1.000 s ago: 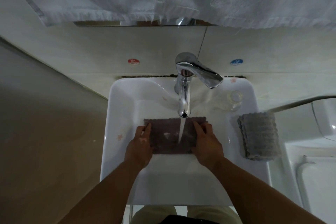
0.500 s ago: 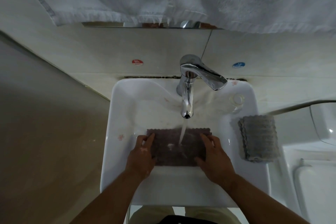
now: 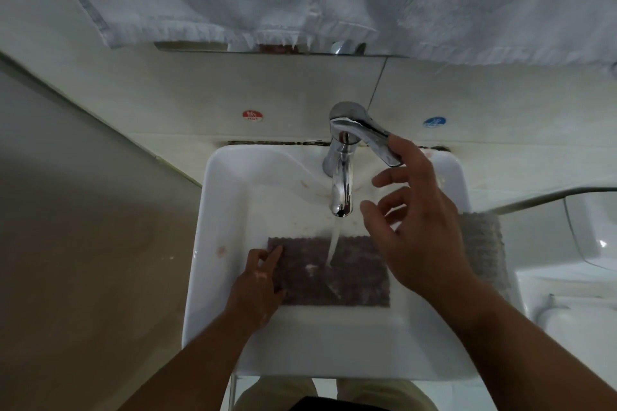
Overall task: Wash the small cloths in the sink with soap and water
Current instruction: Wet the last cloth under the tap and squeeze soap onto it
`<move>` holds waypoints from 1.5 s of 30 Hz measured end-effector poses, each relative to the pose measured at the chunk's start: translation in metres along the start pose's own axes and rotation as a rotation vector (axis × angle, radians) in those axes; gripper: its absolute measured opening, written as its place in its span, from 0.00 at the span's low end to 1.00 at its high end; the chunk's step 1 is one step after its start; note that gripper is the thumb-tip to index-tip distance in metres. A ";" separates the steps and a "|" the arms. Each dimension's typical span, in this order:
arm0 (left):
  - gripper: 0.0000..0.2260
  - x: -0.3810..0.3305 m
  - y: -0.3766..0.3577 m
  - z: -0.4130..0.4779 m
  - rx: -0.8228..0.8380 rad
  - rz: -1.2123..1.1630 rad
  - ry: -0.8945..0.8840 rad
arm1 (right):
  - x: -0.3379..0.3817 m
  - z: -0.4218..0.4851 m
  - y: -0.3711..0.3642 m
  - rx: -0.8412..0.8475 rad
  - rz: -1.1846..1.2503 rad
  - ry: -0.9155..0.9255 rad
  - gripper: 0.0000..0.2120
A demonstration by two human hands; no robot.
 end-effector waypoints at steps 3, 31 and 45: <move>0.41 0.001 0.000 0.000 -0.011 -0.007 0.000 | -0.011 -0.007 -0.007 0.005 0.020 -0.030 0.38; 0.42 0.001 0.001 0.001 -0.003 -0.032 -0.016 | -0.159 -0.011 -0.061 -0.200 0.197 -0.598 0.36; 0.42 0.003 0.000 0.002 0.008 -0.005 -0.004 | -0.175 0.024 -0.054 -0.222 0.208 -0.526 0.28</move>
Point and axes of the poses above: each hand's wrist, its own z-axis towards the middle knuckle, its own y-axis out of the back of the hand, x = y × z, the point moved 3 cm from there along z, towards the middle knuckle, and after that the axes turned 8 degrees about -y, right-handed, at the moved point
